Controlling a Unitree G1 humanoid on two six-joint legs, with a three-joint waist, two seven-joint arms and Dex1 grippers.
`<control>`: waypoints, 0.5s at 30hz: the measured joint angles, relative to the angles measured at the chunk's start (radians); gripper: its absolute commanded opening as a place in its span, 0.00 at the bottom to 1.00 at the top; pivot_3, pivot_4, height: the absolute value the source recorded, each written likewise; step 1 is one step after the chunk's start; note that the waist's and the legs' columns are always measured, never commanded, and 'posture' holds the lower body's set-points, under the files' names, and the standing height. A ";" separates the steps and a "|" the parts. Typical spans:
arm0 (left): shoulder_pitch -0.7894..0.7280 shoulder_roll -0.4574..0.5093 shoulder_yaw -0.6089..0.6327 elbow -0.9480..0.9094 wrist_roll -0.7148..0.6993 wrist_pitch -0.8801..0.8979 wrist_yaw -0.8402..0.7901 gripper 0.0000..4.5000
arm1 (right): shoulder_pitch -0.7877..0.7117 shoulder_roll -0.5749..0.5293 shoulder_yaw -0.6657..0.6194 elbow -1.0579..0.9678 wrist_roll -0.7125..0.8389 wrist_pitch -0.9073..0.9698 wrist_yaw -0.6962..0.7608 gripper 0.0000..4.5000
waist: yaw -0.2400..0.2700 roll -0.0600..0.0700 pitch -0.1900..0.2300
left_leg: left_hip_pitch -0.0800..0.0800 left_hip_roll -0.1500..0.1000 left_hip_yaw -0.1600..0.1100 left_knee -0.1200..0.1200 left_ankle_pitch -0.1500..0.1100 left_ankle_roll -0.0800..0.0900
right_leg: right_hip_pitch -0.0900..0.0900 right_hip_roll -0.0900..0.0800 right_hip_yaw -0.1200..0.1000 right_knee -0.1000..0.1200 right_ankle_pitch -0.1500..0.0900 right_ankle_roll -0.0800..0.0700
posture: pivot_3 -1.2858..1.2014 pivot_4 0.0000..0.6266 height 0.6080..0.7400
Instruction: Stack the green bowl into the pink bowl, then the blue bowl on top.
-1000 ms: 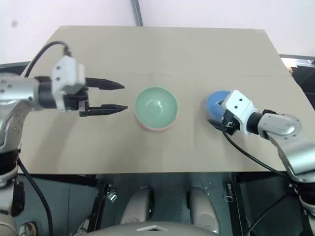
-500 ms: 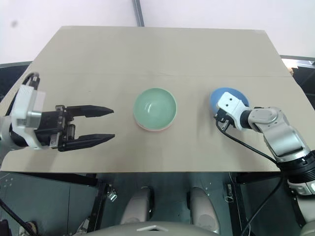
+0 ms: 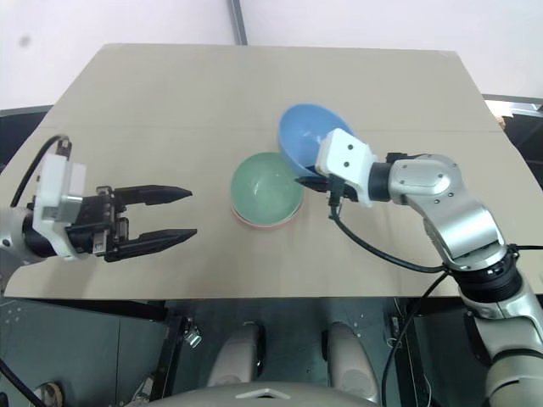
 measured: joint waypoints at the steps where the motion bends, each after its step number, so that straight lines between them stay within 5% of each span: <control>1: 0.013 0.000 0.001 0.001 0.007 -0.007 0.002 0.70 | -0.008 0.019 0.023 -0.001 0.003 0.003 0.002 0.01 | -0.001 0.000 0.000 | 0.000 0.000 0.000 0.000 0.000 0.000 | 0.000 0.000 0.000 0.000 0.000 0.000 | 0.52 0.24 1.00; 15: 0.158 -0.012 0.098 -0.060 -0.026 -0.007 0.070 0.70 | -0.099 0.151 0.177 0.149 -0.101 -0.045 -0.002 0.01 | -0.005 0.000 0.000 | 0.000 0.000 0.000 -0.001 0.000 0.000 | -0.001 0.000 0.000 0.000 0.000 0.000 | 0.52 0.24 1.00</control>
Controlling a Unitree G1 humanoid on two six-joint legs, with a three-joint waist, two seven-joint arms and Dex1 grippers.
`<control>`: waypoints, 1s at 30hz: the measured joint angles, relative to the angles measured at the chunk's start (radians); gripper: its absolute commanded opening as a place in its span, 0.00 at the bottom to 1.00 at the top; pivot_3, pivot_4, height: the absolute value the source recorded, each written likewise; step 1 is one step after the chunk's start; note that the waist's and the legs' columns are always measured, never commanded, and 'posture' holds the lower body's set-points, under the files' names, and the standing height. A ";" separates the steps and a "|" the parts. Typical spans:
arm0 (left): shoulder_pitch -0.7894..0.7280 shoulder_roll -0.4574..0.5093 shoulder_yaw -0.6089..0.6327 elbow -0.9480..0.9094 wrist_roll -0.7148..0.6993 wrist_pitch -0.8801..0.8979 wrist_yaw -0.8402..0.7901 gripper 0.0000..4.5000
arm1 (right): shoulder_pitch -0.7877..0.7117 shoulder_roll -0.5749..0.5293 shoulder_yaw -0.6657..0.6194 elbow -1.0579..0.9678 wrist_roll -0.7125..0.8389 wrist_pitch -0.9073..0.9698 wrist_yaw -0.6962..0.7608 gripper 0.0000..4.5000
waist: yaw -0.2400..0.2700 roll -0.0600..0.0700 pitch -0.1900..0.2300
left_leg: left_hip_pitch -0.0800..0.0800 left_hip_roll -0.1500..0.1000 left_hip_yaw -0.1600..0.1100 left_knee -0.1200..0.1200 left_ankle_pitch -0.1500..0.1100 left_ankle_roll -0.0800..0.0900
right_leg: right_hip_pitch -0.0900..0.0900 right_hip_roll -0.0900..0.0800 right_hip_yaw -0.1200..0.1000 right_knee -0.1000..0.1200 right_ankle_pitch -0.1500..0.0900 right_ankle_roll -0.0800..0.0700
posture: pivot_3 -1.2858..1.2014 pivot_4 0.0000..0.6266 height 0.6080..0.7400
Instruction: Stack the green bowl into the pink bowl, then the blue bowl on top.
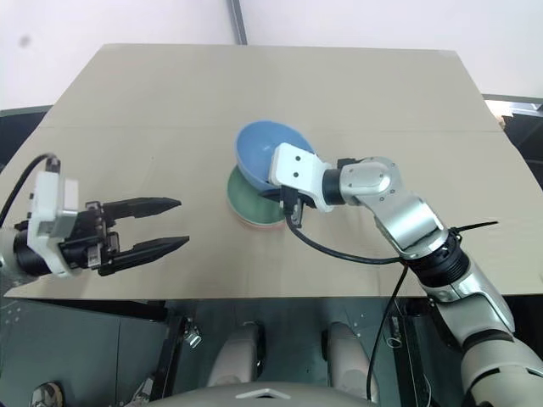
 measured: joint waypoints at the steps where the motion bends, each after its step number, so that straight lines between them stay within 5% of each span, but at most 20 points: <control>1: 0.005 0.000 0.004 -0.003 -0.001 0.001 0.006 0.70 | 0.000 0.002 0.001 0.000 -0.002 -0.002 0.002 0.01 | 0.000 0.000 0.000 | 0.000 0.000 0.000 0.000 0.000 0.000 | 0.000 0.000 0.000 0.000 0.000 0.000 | 0.52 0.24 1.00; 2: 0.009 0.000 0.010 -0.007 -0.004 0.001 0.012 0.70 | 0.000 0.002 0.003 0.000 -0.005 -0.002 0.008 0.01 | -0.001 0.000 0.000 | 0.000 0.000 0.000 0.000 0.000 0.000 | 0.000 0.000 0.000 0.000 0.000 0.000 | 0.52 0.24 1.00; 5: 0.026 0.000 0.027 -0.027 -0.020 0.002 0.028 0.70 | 0.001 0.001 0.019 0.000 -0.007 -0.002 0.042 0.26 | -0.001 0.000 0.000 | 0.000 0.000 0.000 0.000 0.000 0.000 | 0.000 0.000 0.000 0.000 0.000 0.000 | 0.52 0.24 1.00; 10: 0.047 -0.002 0.027 -0.028 -0.031 0.005 0.038 0.70 | 0.006 0.001 0.019 -0.016 0.002 -0.002 0.061 0.79 | -0.001 0.000 0.000 | 0.000 0.000 0.000 0.000 0.000 0.000 | 0.000 0.000 0.000 0.000 0.000 0.000 | 0.52 0.24 1.00; 19: -0.004 -0.078 -0.008 0.033 0.018 -0.051 0.105 0.70 | 0.053 -0.011 -0.174 -0.140 0.165 0.060 0.048 0.79 | 0.005 0.000 0.000 | 0.000 0.000 0.000 0.000 0.000 0.000 | 0.000 0.000 0.000 -0.001 0.000 0.000 | 0.52 0.24 1.00; 30: 0.147 -0.109 0.020 0.143 0.066 -0.093 0.066 0.70 | 0.375 -0.331 -0.512 -0.330 0.339 0.276 0.019 0.79 | 0.001 -0.001 0.000 | 0.001 0.000 0.001 -0.002 0.000 0.000 | 0.000 0.000 0.001 -0.001 0.000 0.000 | 0.52 0.24 1.00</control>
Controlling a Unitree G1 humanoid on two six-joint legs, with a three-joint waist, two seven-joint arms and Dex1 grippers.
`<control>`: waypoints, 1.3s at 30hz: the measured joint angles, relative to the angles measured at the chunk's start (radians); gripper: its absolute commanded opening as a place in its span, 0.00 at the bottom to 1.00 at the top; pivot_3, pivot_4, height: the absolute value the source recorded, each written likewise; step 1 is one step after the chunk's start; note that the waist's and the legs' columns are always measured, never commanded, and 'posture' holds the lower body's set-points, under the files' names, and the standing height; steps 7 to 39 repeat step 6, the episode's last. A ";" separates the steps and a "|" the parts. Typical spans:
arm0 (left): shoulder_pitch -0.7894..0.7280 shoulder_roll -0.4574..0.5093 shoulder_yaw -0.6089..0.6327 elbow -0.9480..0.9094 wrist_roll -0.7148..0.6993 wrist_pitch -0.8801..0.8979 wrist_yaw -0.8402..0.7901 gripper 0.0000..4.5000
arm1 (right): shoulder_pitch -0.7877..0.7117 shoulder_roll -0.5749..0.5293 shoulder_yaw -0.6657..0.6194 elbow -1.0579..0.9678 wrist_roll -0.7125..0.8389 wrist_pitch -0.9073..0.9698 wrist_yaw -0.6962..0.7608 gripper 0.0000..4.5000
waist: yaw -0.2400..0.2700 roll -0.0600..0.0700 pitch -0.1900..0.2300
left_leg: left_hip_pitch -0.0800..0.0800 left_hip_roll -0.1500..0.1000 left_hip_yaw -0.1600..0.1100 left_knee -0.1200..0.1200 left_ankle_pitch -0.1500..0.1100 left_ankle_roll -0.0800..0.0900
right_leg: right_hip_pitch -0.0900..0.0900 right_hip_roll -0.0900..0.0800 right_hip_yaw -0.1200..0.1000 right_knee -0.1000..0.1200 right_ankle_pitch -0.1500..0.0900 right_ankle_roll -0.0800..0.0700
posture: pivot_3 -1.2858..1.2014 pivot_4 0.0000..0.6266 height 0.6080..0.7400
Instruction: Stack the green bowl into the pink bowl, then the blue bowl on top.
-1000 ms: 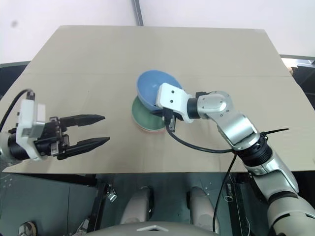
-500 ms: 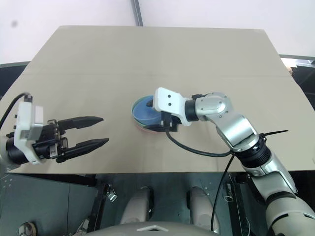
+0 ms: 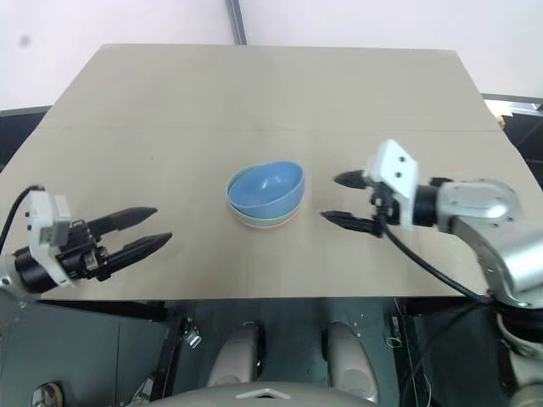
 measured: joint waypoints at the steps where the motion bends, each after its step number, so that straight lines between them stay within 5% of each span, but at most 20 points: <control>1: 0.003 0.001 0.008 0.003 0.002 -0.002 -0.004 0.70 | 0.017 -0.014 -0.022 -0.014 0.009 0.007 -0.004 0.79 | -0.002 0.000 0.000 | 0.001 0.000 0.000 0.000 0.000 0.000 | 0.000 0.000 0.000 0.000 0.000 0.000 | 0.52 0.24 1.00; 6: 0.011 0.013 0.015 0.027 0.014 -0.020 -0.039 0.70 | 0.122 -0.073 -0.122 -0.076 0.058 0.033 -0.012 0.79 | -0.001 0.000 0.000 | 0.001 0.000 0.001 0.000 0.000 0.000 | 0.001 0.000 0.001 0.000 -0.002 -0.003 | 0.52 0.24 1.00; 39: 0.011 0.013 0.015 0.027 0.014 -0.020 -0.039 0.70 | 0.122 -0.073 -0.122 -0.076 0.058 0.033 -0.012 0.79 | -0.001 0.000 0.000 | 0.001 0.000 0.001 0.000 0.000 0.000 | 0.001 0.000 0.001 0.000 -0.002 -0.003 | 0.52 0.24 1.00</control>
